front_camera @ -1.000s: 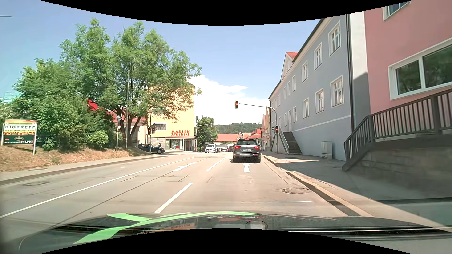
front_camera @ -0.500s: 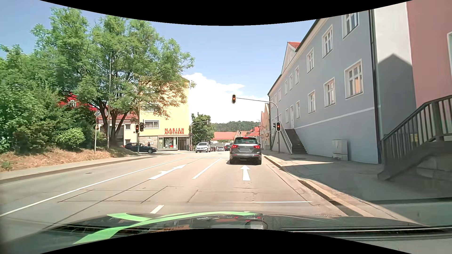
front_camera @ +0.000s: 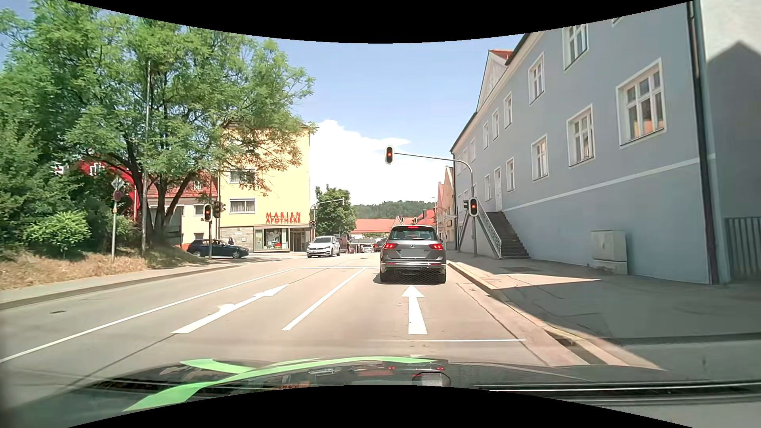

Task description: Follow the waypoints while adhering to traffic rules and regulations

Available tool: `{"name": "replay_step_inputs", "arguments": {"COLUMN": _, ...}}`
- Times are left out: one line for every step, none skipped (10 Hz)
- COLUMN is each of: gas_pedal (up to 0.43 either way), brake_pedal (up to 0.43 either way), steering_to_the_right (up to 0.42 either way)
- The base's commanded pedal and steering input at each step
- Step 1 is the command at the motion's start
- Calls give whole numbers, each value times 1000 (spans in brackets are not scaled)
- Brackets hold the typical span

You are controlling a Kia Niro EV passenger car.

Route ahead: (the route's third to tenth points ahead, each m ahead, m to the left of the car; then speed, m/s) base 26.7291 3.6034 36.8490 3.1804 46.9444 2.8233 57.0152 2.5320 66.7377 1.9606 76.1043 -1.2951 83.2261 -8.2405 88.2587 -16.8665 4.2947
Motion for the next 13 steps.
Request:
{"name": "replay_step_inputs", "arguments": {"gas_pedal": 0, "brake_pedal": 305, "steering_to_the_right": -8}}
{"name": "replay_step_inputs", "arguments": {"gas_pedal": 0, "brake_pedal": 287, "steering_to_the_right": -15}}
{"name": "replay_step_inputs", "arguments": {"gas_pedal": 0, "brake_pedal": 274, "steering_to_the_right": -18}}
{"name": "replay_step_inputs", "arguments": {"gas_pedal": 0, "brake_pedal": 274, "steering_to_the_right": -18}}
{"name": "replay_step_inputs", "arguments": {"gas_pedal": 0, "brake_pedal": 250, "steering_to_the_right": -17}}
{"name": "replay_step_inputs", "arguments": {"gas_pedal": 0, "brake_pedal": 226, "steering_to_the_right": -15}}
{"name": "replay_step_inputs", "arguments": {"gas_pedal": 0, "brake_pedal": 226, "steering_to_the_right": -15}}
{"name": "replay_step_inputs", "arguments": {"gas_pedal": 0, "brake_pedal": 213, "steering_to_the_right": -14}}
{"name": "replay_step_inputs", "arguments": {"gas_pedal": 0, "brake_pedal": 207, "steering_to_the_right": -12}}
{"name": "replay_step_inputs", "arguments": {"gas_pedal": 0, "brake_pedal": 201, "steering_to_the_right": -10}}
{"name": "replay_step_inputs", "arguments": {"gas_pedal": 0, "brake_pedal": 189, "steering_to_the_right": -10}}
{"name": "replay_step_inputs", "arguments": {"gas_pedal": 0, "brake_pedal": 165, "steering_to_the_right": -10}}
{"name": "replay_step_inputs", "arguments": {"gas_pedal": 0, "brake_pedal": 152, "steering_to_the_right": -10}}
